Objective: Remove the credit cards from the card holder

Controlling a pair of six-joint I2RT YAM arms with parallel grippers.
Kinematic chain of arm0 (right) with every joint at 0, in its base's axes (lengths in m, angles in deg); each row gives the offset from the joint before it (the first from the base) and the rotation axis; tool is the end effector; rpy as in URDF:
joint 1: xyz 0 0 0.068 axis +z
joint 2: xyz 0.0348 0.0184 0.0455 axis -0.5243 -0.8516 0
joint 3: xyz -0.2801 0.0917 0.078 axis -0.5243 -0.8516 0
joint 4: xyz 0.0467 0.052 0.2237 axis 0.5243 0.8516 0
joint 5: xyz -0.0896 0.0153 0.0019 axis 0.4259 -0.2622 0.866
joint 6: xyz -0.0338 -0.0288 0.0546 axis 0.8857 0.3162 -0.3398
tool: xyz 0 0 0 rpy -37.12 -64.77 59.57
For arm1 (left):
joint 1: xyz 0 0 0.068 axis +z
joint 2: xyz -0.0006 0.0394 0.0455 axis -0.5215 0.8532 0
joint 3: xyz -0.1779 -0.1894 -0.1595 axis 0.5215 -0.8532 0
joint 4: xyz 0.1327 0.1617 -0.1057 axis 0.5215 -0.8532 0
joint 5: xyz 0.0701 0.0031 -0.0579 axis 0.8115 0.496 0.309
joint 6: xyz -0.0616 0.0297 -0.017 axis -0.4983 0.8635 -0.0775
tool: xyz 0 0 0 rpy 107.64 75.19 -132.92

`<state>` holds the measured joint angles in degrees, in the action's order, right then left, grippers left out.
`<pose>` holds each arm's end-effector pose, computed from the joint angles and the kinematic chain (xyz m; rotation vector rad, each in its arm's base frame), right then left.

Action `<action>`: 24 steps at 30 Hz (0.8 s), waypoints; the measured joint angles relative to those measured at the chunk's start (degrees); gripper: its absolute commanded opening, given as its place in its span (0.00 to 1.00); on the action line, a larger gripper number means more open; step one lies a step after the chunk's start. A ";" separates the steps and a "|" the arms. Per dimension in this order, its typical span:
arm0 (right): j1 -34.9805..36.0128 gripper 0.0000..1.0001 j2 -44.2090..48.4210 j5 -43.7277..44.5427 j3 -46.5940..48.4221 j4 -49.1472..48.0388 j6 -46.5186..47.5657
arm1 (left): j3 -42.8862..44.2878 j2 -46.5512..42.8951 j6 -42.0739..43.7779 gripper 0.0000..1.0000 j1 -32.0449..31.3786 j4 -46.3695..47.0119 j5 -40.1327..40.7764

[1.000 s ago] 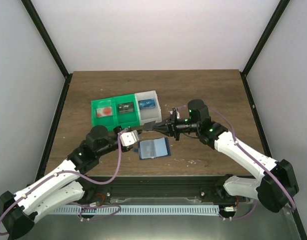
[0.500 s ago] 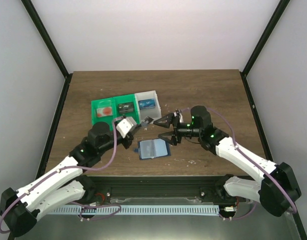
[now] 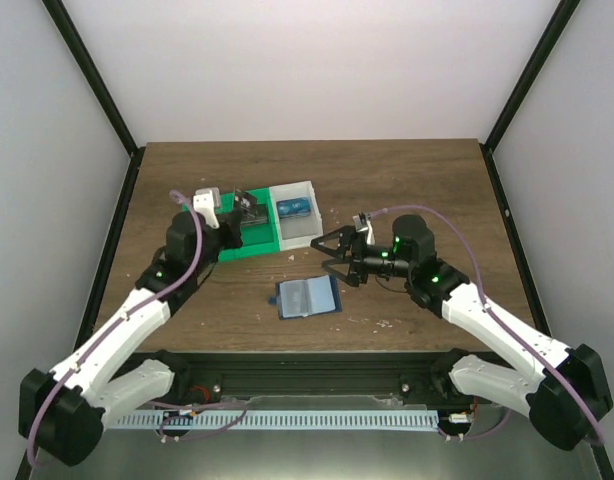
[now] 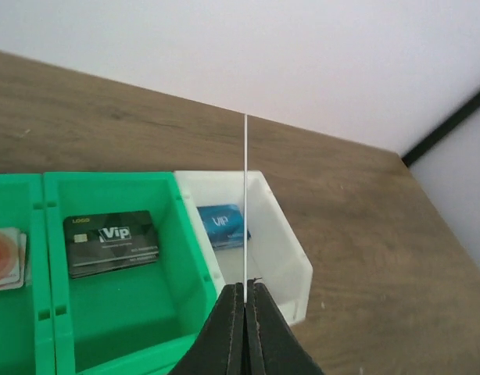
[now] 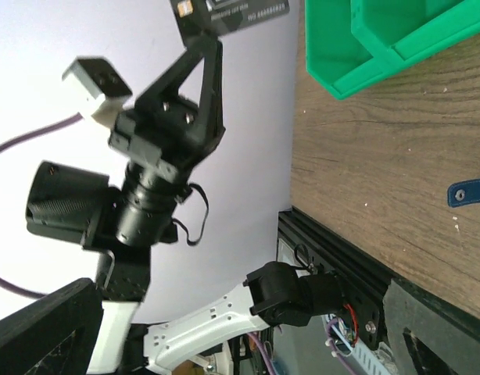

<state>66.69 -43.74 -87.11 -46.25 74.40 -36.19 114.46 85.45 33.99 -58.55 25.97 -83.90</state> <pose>0.1466 0.1480 0.3262 0.1680 2.2629 1.8430 0.1707 -0.0859 0.3155 0.0374 1.9097 -0.5859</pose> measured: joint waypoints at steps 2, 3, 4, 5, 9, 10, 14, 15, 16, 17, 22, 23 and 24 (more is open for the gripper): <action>0.00 1.00 0.15 0.00 -0.11 0.09 0.85 | 2.95 3.61 -5.09 0.00 1.40 -1.31 1.51; 0.00 1.00 0.20 -0.02 -0.13 0.20 1.14 | 4.26 5.55 -7.78 0.00 2.05 -1.60 1.99; -0.02 1.00 0.24 -0.04 -0.13 0.31 1.55 | 5.03 7.15 -9.70 0.00 2.40 -1.64 2.47; 0.00 1.00 0.33 -0.09 -0.13 0.55 2.12 | 5.86 9.22 -12.35 0.00 2.75 -1.73 2.86; -0.02 1.00 0.81 -0.33 -0.11 2.51 3.96 | 7.08 15.80 -17.73 0.00 2.86 -1.60 3.32; 0.00 1.00 1.03 -0.35 -0.11 3.02 4.35 | 7.41 17.62 -19.10 0.00 2.86 -1.62 3.67; 0.00 1.00 2.36 -0.37 -0.11 4.09 5.57 | 8.20 23.10 -22.53 0.00 2.86 -0.39 5.53; 0.00 1.00 2.69 -0.39 -0.11 4.26 5.92 | 8.44 24.24 -22.99 0.00 2.86 -0.15 6.14; 0.00 1.00 2.84 -0.42 -0.11 4.39 6.27 | 8.74 25.33 -23.56 0.00 2.86 -0.02 6.82; 0.00 1.00 2.91 -0.52 -0.09 4.68 6.73 | 9.22 26.64 -24.09 0.00 2.86 0.00 7.67; -0.02 1.00 2.89 -0.72 0.35 7.15 9.79 | 10.34 30.58 -25.40 0.00 3.04 0.87 10.32; -0.02 1.00 2.89 -0.74 0.39 7.61 10.32 | 10.36 31.15 -25.49 0.00 3.08 1.22 10.71; -0.02 1.00 2.89 -0.76 0.39 8.00 10.91 | 10.36 31.61 -25.51 0.00 3.13 1.51 11.02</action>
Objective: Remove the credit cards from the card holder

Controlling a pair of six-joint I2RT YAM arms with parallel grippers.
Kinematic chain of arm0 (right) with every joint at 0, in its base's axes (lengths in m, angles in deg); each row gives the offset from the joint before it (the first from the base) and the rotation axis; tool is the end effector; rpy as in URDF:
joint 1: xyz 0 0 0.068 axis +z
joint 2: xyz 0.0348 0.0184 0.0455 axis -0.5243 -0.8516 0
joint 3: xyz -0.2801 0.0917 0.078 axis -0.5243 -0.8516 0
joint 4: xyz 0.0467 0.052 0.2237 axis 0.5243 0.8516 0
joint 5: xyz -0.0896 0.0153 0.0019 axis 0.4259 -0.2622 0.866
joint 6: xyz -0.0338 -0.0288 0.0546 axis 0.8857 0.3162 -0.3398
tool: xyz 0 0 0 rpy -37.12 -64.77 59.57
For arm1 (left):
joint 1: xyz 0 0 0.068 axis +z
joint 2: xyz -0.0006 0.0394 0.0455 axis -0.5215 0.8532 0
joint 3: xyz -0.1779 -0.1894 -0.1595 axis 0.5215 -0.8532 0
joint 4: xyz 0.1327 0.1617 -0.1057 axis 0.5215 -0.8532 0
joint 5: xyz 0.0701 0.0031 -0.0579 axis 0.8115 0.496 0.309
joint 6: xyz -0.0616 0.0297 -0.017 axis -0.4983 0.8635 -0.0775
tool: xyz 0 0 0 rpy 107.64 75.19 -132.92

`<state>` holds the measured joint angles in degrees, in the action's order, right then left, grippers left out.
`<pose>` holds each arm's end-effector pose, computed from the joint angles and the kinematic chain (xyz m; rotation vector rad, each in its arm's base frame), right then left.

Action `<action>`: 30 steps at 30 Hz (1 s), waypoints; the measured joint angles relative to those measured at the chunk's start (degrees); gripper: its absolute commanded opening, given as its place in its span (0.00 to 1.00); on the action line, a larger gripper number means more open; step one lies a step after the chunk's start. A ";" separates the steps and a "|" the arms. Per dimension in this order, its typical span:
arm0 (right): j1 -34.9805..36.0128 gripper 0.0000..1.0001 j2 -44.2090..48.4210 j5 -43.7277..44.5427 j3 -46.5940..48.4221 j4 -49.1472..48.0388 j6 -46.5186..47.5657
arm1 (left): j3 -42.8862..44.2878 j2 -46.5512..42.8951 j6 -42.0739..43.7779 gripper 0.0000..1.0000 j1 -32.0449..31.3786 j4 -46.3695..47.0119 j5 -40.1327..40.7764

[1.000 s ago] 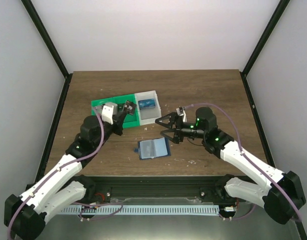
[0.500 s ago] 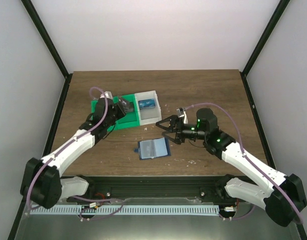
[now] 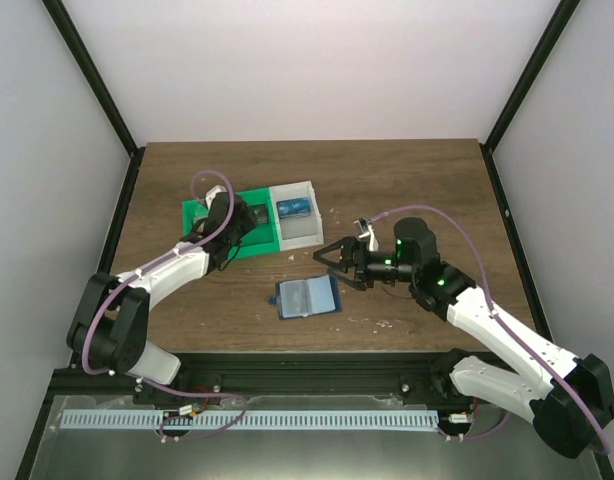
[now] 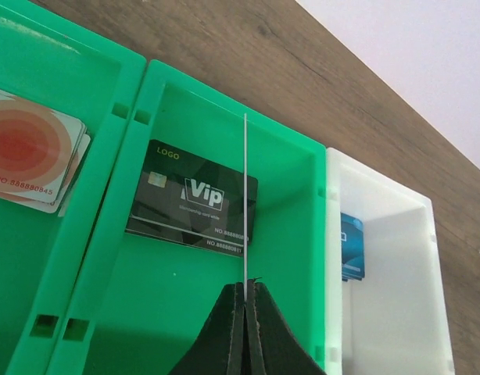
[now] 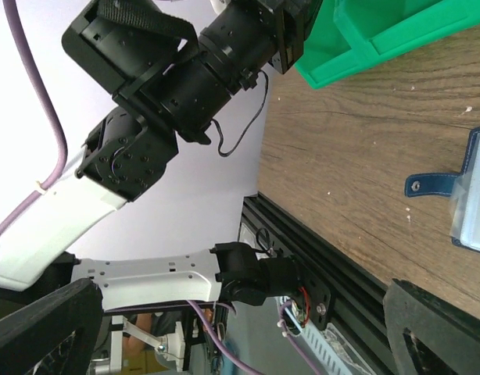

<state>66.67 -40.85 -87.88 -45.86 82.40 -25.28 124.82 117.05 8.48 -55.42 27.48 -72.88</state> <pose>0.1335 0.1395 0.3219 -0.0100 2.2866 1.7295 0.2850 -0.1133 0.2532 -0.6087 2.1513 -0.4727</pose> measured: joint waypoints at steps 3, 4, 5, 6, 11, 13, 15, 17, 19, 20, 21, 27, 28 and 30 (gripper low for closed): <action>0.00 1.00 -0.17 -0.24 0.09 0.96 1.33 | 0.22 1.44 0.00 0.00 0.00 1.03 0.63; -0.04 1.00 -0.35 -0.37 0.20 1.14 1.66 | 0.46 1.97 0.00 0.00 0.00 1.31 0.66; -0.04 1.00 -0.66 -0.55 0.44 1.40 2.08 | 0.83 2.58 -0.02 0.00 0.00 1.62 0.68; -0.09 0.99 -1.03 -0.72 0.81 1.66 2.51 | 1.20 3.34 -0.02 0.00 0.00 1.99 0.66; -0.11 1.00 -1.68 -0.92 2.64 2.36 4.39 | 3.26 6.82 0.04 0.00 0.00 2.45 0.68; -0.11 1.00 -1.66 -0.90 2.78 2.38 5.01 | 3.93 8.20 0.09 0.00 0.00 2.89 0.63; -0.11 1.00 -1.68 -0.87 2.78 2.67 5.38 | 4.50 9.51 0.11 0.00 0.00 3.15 0.63; -0.11 1.00 -1.68 -0.87 2.82 3.10 5.95 | 4.90 10.49 0.33 0.00 0.00 3.54 0.59; -0.11 0.99 -1.68 -0.74 3.02 3.96 6.67 | 5.70 11.72 0.68 0.00 0.00 3.80 0.57; -0.11 1.00 -1.75 -0.57 3.30 4.48 6.97 | 6.12 12.31 0.90 0.00 0.00 3.96 0.57; -0.11 1.00 -1.84 -0.24 3.76 5.01 7.41 | 6.43 12.76 1.11 0.00 0.00 4.11 0.57; -0.26 1.00 -1.88 0.94 5.75 6.32 9.11 | 6.78 14.25 1.57 0.00 0.00 4.79 0.37; -0.28 1.00 -1.88 1.14 5.75 6.47 9.27 | 7.08 14.73 1.60 0.00 0.00 4.74 0.37; -0.35 1.00 -1.88 1.42 5.75 7.13 9.46 | 7.65 15.76 1.68 0.05 0.00 4.74 0.37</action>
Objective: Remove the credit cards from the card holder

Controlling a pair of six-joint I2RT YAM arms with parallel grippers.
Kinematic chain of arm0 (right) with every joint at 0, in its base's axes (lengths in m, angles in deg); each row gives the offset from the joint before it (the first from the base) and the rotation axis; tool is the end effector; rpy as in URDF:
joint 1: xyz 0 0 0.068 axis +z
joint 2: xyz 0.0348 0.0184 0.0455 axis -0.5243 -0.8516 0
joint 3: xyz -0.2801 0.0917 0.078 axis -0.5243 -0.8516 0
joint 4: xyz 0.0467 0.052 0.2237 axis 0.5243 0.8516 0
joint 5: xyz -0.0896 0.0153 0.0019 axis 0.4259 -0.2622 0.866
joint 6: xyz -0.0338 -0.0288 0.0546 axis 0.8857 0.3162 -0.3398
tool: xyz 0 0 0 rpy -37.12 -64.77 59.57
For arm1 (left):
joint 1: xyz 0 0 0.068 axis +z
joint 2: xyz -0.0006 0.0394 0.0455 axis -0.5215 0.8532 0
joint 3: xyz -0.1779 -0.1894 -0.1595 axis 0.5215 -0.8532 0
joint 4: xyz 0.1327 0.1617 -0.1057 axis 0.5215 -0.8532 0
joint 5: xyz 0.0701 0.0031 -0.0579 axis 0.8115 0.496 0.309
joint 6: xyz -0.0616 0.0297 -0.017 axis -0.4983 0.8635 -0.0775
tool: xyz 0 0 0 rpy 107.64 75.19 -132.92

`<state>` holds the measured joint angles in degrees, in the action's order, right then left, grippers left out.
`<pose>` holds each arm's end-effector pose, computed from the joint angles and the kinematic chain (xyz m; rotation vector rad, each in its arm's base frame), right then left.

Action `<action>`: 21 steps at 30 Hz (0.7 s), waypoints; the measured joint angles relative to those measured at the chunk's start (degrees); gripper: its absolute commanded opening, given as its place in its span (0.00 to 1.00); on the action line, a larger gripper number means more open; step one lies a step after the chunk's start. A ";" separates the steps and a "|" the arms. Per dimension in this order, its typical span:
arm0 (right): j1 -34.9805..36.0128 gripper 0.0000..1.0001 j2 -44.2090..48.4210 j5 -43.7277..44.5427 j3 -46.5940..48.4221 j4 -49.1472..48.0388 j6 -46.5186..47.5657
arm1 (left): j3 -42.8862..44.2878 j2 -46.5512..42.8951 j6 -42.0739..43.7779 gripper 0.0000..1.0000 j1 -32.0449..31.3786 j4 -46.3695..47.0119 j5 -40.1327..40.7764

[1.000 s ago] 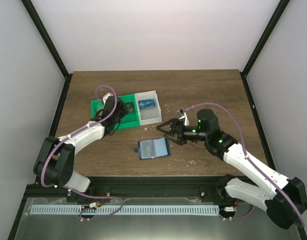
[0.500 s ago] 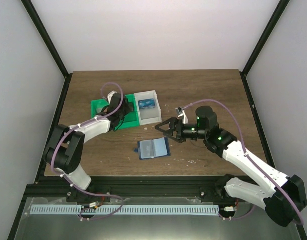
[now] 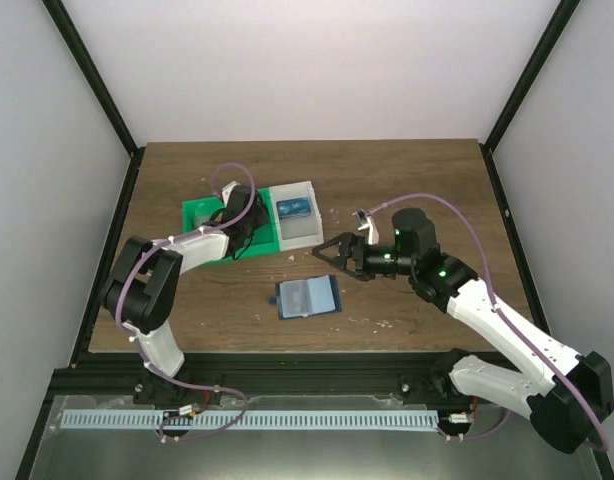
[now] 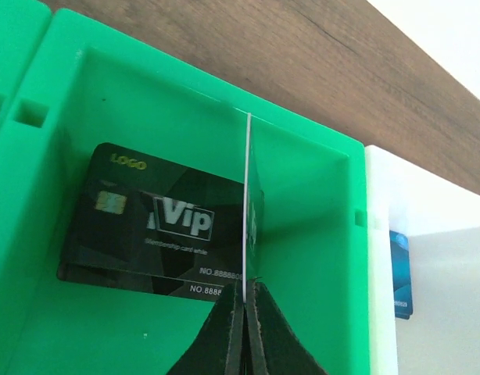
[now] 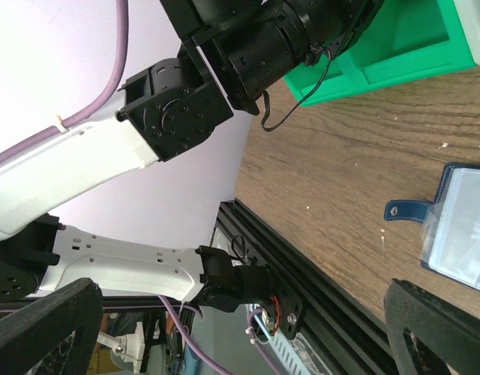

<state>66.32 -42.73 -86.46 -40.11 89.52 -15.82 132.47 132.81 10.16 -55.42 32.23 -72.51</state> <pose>0.1400 0.1413 0.3357 -0.1375 2.2738 1.6055 0.3431 -0.1387 0.2149 -0.5841 2.2076 -0.4129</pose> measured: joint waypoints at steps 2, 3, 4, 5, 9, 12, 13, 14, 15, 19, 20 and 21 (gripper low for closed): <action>-0.02 1.00 0.00 0.24 0.00 0.61 0.24 | 0.37 0.59 0.28 0.08 0.00 -0.09 -0.07; -0.02 1.00 0.00 0.37 0.00 0.83 0.46 | 0.52 0.74 0.55 0.10 0.00 -0.13 -0.07; -0.02 1.00 0.00 0.48 0.00 1.01 0.70 | 0.63 0.76 0.83 0.12 0.00 -0.17 -0.09; -0.04 1.00 -0.02 0.57 0.02 1.11 0.92 | 0.70 0.76 1.18 0.14 0.00 -0.22 -0.11; -0.07 0.99 -0.02 0.90 0.17 1.66 1.49 | 1.70 0.76 1.97 0.23 0.02 -1.20 -0.17; -0.09 1.00 -0.02 1.09 0.22 1.77 1.53 | 2.51 0.76 2.32 0.29 0.00 -1.88 -0.26; -0.09 1.00 -0.02 1.11 0.22 1.84 1.53 | 2.62 0.76 2.49 0.30 0.00 -1.90 -0.35; -0.09 1.00 -0.02 1.16 0.22 1.90 1.53 | 2.69 0.76 2.69 0.32 0.00 -1.95 -0.44; -0.09 1.00 -0.02 1.20 0.22 2.03 1.53 | 2.86 0.76 2.71 0.33 0.00 -2.23 -0.44; -0.09 1.00 -0.02 1.44 0.22 2.62 1.51 | 4.26 0.74 3.08 0.33 0.00 -3.61 -0.33; -0.09 1.00 0.00 1.44 0.22 2.71 1.49 | 4.66 0.74 3.13 0.32 0.00 -3.82 -0.17; -0.09 1.00 0.02 1.46 0.22 2.82 1.46 | 5.14 0.74 3.17 0.32 0.00 -4.17 0.02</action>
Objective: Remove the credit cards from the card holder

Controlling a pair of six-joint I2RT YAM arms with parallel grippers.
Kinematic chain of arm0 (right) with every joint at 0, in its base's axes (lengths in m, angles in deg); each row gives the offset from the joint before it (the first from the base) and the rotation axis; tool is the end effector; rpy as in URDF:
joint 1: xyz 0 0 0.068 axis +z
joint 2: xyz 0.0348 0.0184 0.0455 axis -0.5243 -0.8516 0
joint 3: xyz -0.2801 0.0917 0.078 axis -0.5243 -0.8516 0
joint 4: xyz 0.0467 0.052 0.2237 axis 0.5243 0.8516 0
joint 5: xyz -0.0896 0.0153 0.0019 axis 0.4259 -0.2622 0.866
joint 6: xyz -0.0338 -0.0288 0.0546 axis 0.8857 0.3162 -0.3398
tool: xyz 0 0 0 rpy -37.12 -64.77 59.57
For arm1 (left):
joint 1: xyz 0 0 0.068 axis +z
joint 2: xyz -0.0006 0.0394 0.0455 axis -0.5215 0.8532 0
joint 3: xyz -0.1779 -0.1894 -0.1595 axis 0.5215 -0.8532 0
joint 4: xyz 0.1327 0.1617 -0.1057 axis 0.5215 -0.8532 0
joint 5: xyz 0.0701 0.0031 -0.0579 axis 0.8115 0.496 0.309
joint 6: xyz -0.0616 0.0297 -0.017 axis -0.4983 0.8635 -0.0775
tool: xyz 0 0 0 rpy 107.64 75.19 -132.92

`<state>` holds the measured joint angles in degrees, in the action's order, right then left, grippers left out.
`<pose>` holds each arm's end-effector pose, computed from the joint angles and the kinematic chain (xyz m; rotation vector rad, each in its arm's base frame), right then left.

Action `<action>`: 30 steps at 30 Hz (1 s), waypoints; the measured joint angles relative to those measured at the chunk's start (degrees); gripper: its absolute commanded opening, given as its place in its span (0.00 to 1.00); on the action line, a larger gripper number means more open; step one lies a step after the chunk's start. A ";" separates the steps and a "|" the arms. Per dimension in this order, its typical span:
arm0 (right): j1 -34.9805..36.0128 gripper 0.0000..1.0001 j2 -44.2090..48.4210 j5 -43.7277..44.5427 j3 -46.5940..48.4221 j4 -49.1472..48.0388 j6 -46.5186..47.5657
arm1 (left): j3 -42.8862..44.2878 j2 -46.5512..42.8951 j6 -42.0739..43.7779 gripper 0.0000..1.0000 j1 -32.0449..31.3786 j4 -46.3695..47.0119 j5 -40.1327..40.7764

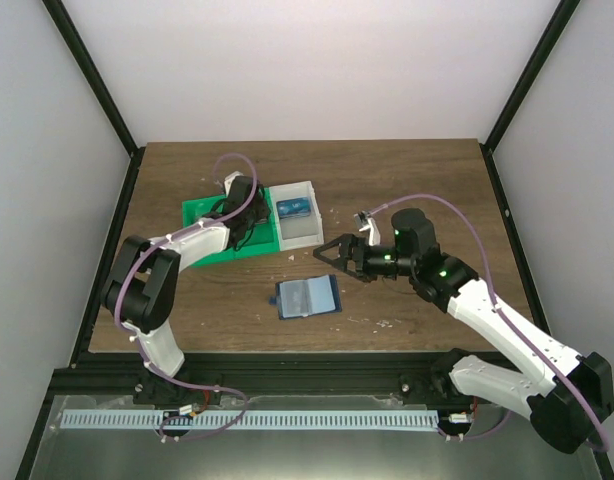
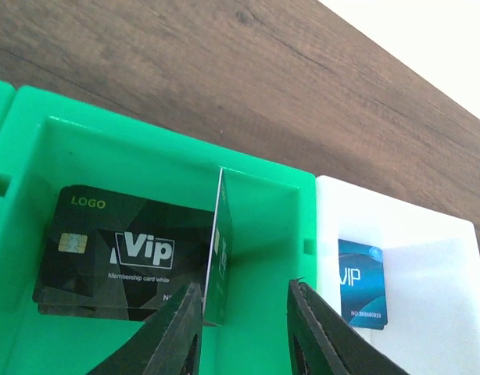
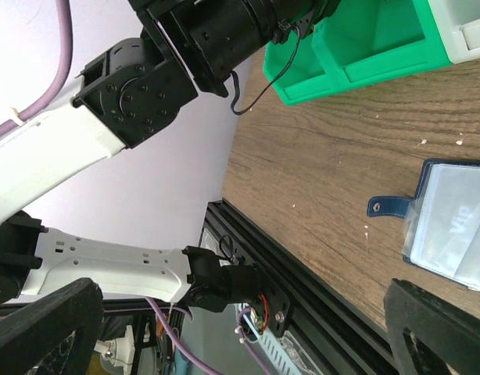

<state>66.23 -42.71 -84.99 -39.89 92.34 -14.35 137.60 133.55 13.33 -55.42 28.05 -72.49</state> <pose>0.1397 0.1393 0.3313 -0.1220 2.3076 1.5551 0.3538 -0.1435 0.2300 -0.5217 2.2149 -0.3859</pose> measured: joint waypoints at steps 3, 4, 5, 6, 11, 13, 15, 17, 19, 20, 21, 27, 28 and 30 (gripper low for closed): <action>-0.02 1.00 0.28 0.11 0.00 0.13 -0.07 | 0.48 -0.42 0.50 0.34 0.00 -0.98 0.79; -0.02 1.00 0.48 0.15 0.00 0.13 -0.22 | 0.48 -0.68 0.83 0.34 0.00 -1.49 1.11; -0.04 1.00 0.61 0.17 0.00 0.13 -0.26 | 0.52 -0.98 1.11 0.36 0.00 -2.05 1.44; -0.04 0.99 0.81 0.17 0.00 0.13 -0.39 | 0.63 -1.18 1.40 0.37 0.00 -2.51 1.73; -0.04 1.00 1.51 0.37 -0.02 0.28 -0.24 | 1.03 -2.89 3.02 0.49 0.00 -4.74 3.06; -0.04 1.00 1.62 0.61 -0.02 0.61 0.02 | 1.03 -4.04 3.89 0.56 0.02 -5.64 3.32; -0.04 1.00 1.66 1.25 -0.04 1.36 0.61 | 1.03 -5.09 4.79 0.68 0.02 -6.45 3.26; -0.04 1.00 1.66 2.23 -0.26 2.05 1.57 | 1.03 -6.62 5.62 0.72 0.02 -7.82 2.75; -0.04 1.00 1.66 3.15 -0.42 3.02 2.32 | 0.92 -8.50 6.62 0.75 0.02 -8.92 1.55; -0.04 1.00 1.66 3.54 -0.57 3.41 2.78 | 0.66 -9.55 7.13 0.77 0.02 -9.25 0.81; -0.04 1.00 1.64 3.85 -0.63 4.02 3.15 | 0.17 -10.93 7.48 0.79 0.02 -9.60 -0.28; -0.04 0.97 0.85 5.77 -1.81 5.44 5.90 | -5.57 -21.94 10.56 1.00 0.11 -11.15 -10.36; -0.04 0.96 0.42 6.01 -2.03 5.68 6.27 | -6.88 -23.96 11.17 1.00 0.11 -11.41 -12.11; -0.04 0.94 -0.52 6.40 -2.40 5.86 7.30 | -9.33 -27.67 11.91 0.99 0.11 -11.72 -15.65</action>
<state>66.18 -43.23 -78.59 -42.30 98.20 -7.05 128.27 105.88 25.24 -55.31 16.34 -88.14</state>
